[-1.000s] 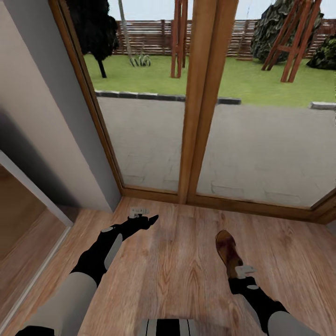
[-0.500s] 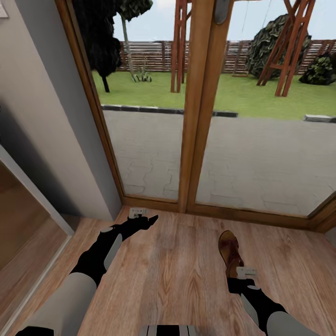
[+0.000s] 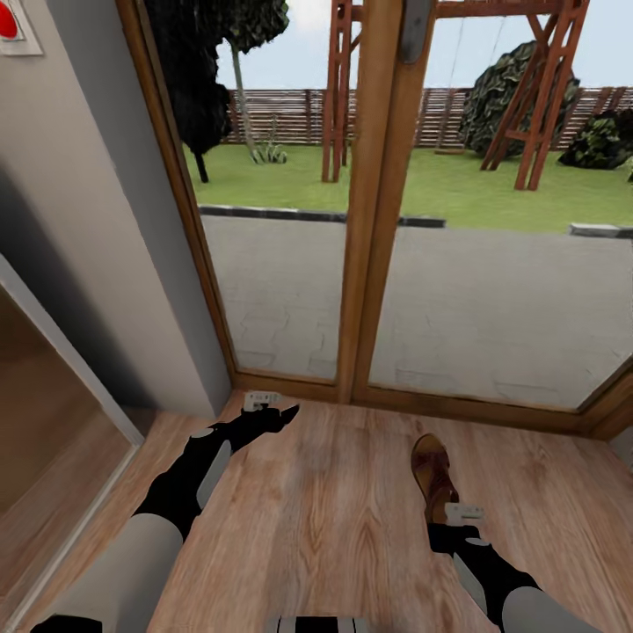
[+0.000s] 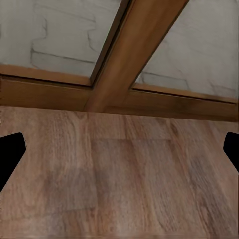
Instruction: Pick up the two gym shoes and the two sandals from the corridor floor and place them onto the hallstand (shoe rack) in the corridor, making sure they are on the rack and not on the floor. Arrange them so the two gym shoes are next to each other and the two sandals are next to each other.
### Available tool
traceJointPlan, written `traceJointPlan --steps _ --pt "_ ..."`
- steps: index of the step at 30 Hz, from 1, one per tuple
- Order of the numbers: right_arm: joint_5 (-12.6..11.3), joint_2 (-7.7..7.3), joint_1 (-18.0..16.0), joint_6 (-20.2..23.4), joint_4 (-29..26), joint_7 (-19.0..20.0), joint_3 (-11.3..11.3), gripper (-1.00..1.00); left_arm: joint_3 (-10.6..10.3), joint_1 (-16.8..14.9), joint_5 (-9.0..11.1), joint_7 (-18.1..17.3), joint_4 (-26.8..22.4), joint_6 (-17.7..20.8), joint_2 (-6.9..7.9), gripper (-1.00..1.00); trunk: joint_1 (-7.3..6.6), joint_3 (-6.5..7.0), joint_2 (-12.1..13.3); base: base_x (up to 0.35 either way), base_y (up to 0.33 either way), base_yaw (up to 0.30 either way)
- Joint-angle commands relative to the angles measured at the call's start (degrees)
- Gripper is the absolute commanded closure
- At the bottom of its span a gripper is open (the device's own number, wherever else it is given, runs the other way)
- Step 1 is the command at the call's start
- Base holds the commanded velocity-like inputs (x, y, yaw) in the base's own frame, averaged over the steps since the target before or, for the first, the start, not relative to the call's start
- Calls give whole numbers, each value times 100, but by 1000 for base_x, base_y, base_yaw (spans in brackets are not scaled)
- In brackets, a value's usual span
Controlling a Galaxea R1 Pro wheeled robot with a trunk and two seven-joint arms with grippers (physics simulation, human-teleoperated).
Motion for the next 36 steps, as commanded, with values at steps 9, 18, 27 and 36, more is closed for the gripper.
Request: traceJointPlan --steps 9,18,27,36 --pt "17 0 0 25 -8 -1 -39 100 -1 -2 52 -4 -6 54 -1 -100 -3 76 -2 -268 140 0" --pt "14 1 0 25 -7 -3 -38 100 2 -2 56 -4 -6 54 -1 -100 -3 91 -2 -237 214 -7" --pt "10 1 0 25 -7 0 -38 100 6 -2 60 -7 -6 54 -1 -100 -3 121 -2 0 301 -212" --pt "10 2 0 25 -7 0 -39 100 6 -2 60 -8 -6 54 -1 -100 -3 156 -2 100 230 -280"
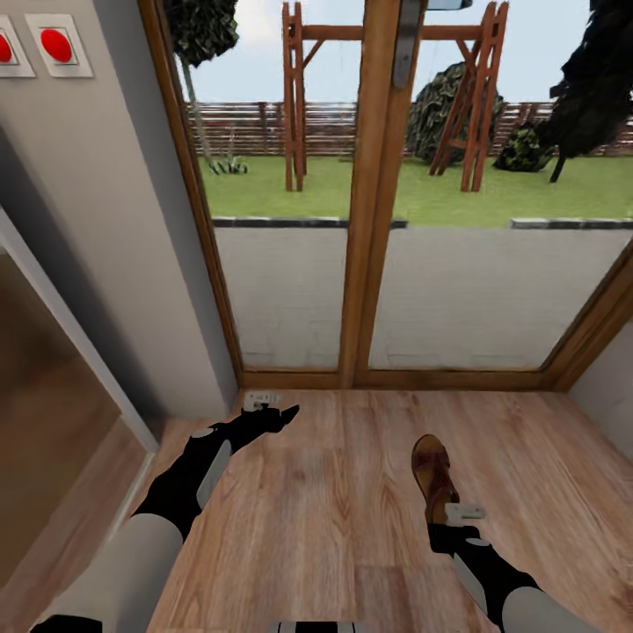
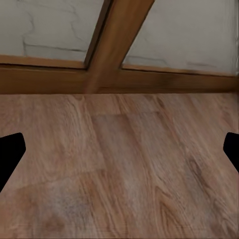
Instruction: Pick up the two gym shoes and the two sandals from the corridor floor and place them onto the hallstand (shoe rack) in the corridor, making sure they are on the rack and not on the floor. Arrange them so the two gym shoes are next to each other and the two sandals are next to each other.
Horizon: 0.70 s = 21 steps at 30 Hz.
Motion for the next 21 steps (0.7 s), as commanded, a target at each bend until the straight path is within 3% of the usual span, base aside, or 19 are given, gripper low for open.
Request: traceJointPlan --steps 1,17,21 --pt "19 2 -1 25 -9 0 -38 100 0 -1 60 -3 -7 54 1 -100 -1 -1 -2 20 29 -287" --pt "19 -3 -1 25 -9 1 -43 100 0 -1 59 1 -9 54 1 -100 -1 35 -2 2 3 -293" --pt "19 -4 -1 25 -9 1 -44 100 -2 -1 57 1 -8 54 1 -100 -11 126 4 0 0 -297"
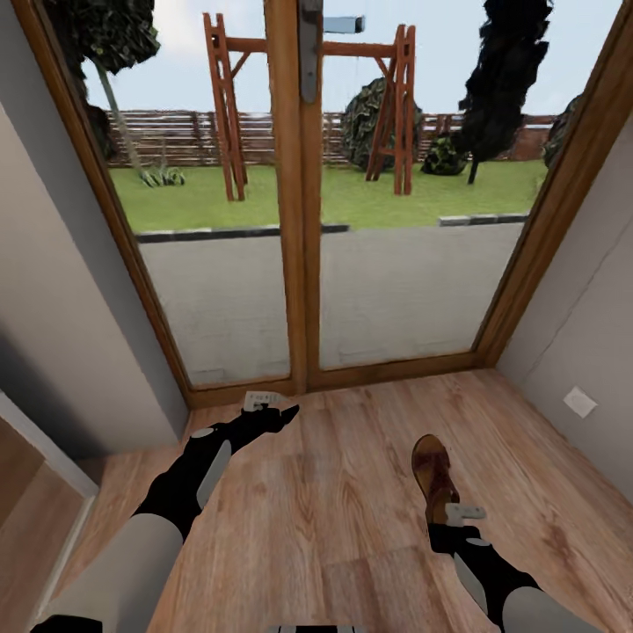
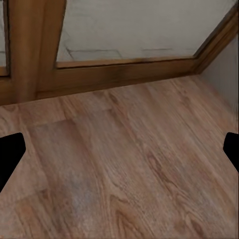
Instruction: Pick up the two gym shoes and the two sandals from the corridor floor and place them onto the hallstand (shoe rack) in the corridor, making sure they are on the rack and not on the floor. Arrange them so the two gym shoes are next to each other and the two sandals are next to each other.
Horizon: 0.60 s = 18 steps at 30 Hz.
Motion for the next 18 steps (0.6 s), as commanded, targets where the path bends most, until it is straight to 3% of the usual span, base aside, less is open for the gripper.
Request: traceJointPlan --steps 1,8,18 --pt "19 4 -1 25 -9 0 -39 100 1 -1 60 -4 -7 54 1 -100 -3 18 0 0 0 -297" --pt "19 4 -1 25 -9 0 -37 100 4 -1 62 -4 -14 54 1 -100 -22 174 9 0 0 -297" --pt "19 4 -1 25 -9 0 -40 100 4 -1 63 -4 -15 54 8 -100 -22 174 9 0 0 -297"
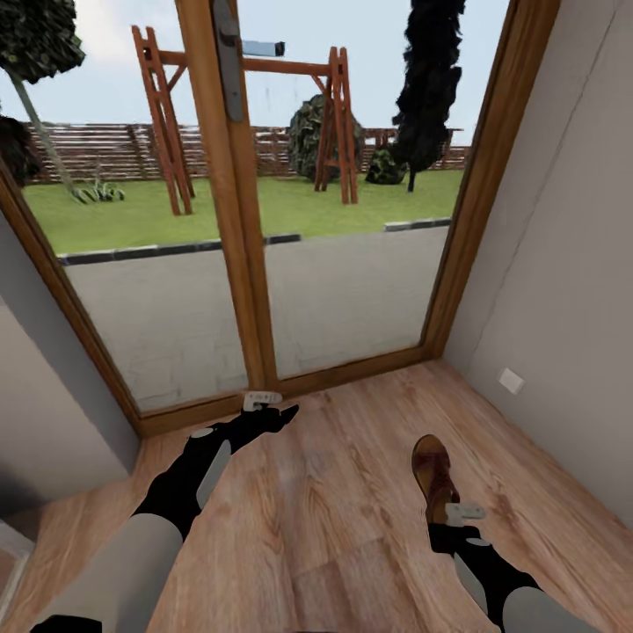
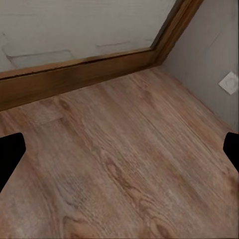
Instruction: Pick up the two gym shoes and the two sandals from the corridor floor and place them onto the hallstand (shoe rack) in the corridor, making sure they are on the rack and not on the floor. Arrange them so the two gym shoes are next to each other and the two sandals are next to each other.
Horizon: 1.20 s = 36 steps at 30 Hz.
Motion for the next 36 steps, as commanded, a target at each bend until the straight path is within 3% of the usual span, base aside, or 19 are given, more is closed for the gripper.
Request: traceJointPlan --steps 1,11,18,36 --pt "21 4 -1 25 -10 1 -38 100 0 -1 61 -4 -7 54 1 -100 -1 -5 -2 0 0 -297" --pt "21 4 -1 25 -10 1 -37 100 0 -1 61 -6 -7 54 2 -100 -1 -5 -2 57 98 -295" --pt "21 4 -1 25 -10 -1 -37 100 0 -1 61 -6 -7 54 -2 -100 -1 -5 -2 152 232 -87" --pt "21 4 -2 25 -10 1 -38 100 0 -1 67 -10 -15 54 2 -100 -1 27 -2 19 14 -277"
